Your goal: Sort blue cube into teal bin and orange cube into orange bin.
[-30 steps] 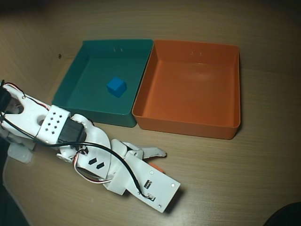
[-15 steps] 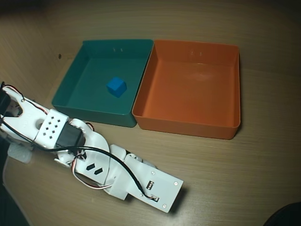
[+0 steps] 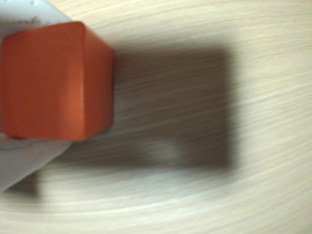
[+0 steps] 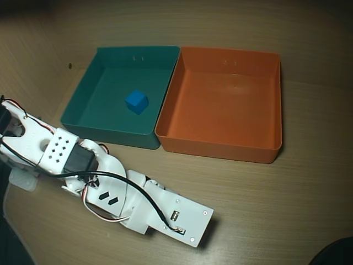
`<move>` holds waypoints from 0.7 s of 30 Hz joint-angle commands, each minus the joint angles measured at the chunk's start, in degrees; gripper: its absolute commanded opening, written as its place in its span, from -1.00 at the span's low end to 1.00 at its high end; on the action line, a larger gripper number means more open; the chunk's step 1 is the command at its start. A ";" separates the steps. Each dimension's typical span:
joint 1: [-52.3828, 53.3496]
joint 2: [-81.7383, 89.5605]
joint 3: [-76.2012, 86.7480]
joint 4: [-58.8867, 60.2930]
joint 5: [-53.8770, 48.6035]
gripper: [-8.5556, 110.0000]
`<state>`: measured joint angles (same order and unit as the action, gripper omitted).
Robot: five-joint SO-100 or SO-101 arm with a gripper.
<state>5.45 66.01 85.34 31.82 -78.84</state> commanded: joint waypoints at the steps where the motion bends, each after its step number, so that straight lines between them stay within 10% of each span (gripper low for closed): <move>1: 0.18 13.54 -1.05 -0.97 -0.53 -0.96; 21: -18.98 27.51 -10.90 -1.05 -10.90 -0.96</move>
<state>-11.95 94.92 83.23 31.90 -86.31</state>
